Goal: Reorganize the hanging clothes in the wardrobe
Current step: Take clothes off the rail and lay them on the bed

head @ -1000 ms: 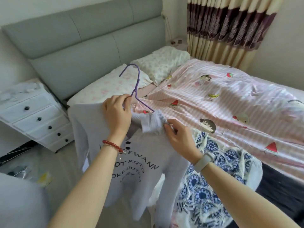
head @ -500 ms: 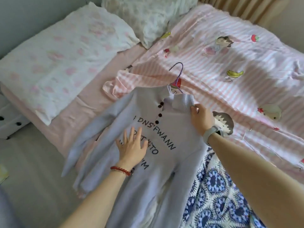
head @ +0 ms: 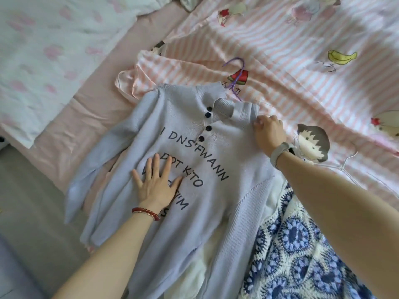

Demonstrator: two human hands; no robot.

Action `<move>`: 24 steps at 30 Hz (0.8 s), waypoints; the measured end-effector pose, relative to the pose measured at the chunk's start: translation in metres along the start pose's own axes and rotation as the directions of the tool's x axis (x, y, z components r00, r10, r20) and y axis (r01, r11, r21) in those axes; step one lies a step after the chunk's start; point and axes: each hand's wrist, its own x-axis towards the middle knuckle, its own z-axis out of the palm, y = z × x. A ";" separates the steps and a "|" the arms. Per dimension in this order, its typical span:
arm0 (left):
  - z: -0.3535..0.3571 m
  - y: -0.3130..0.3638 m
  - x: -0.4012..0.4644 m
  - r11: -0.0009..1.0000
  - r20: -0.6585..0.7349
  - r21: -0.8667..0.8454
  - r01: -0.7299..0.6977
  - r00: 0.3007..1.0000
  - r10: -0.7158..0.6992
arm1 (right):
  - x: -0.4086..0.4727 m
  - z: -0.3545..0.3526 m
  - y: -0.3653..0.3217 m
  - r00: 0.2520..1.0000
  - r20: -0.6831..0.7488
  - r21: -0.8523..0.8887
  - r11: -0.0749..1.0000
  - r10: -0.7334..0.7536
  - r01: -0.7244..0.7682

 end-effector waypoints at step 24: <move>-0.075 -0.046 -0.399 0.957 -0.638 -0.277 0.093 0.727 -0.255 | -0.392 -0.102 -0.109 0.588 0.053 0.195 0.586 -0.807 0.787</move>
